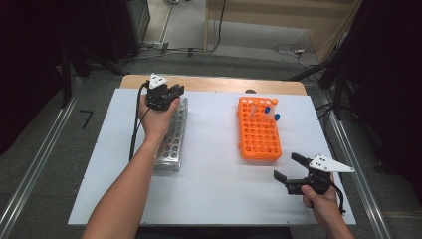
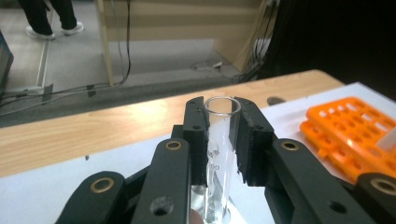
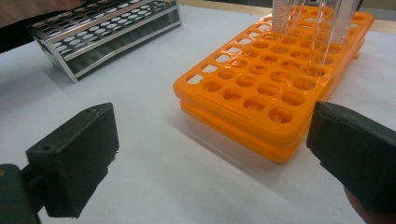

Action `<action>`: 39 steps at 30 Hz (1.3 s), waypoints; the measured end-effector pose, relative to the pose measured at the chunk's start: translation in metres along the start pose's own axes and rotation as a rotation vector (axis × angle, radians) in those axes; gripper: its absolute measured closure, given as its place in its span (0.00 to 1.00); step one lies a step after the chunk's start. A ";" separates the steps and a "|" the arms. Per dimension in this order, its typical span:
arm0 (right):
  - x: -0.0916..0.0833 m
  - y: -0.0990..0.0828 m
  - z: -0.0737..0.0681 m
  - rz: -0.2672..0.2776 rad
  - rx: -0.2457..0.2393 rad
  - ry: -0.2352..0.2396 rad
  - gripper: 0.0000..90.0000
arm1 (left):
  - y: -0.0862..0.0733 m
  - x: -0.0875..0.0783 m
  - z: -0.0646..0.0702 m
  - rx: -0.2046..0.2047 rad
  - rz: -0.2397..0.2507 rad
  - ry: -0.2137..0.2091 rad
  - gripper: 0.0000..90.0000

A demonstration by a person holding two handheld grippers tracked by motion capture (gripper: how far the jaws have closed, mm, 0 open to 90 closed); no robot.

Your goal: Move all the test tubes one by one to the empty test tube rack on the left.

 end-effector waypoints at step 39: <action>0.007 0.017 0.018 0.043 0.042 -0.059 0.04 | -0.013 -0.045 0.041 -0.032 -0.040 -0.131 0.21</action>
Point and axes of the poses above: each handheld gripper's, and its own axes: x roughly forward along the jaws, y roughly out of its top, z roughly to its right, the point moved 8 cm from there along x, roughly forward along the jaws, and after that the axes turned 1 degree about -x, right-handed, at the moved point
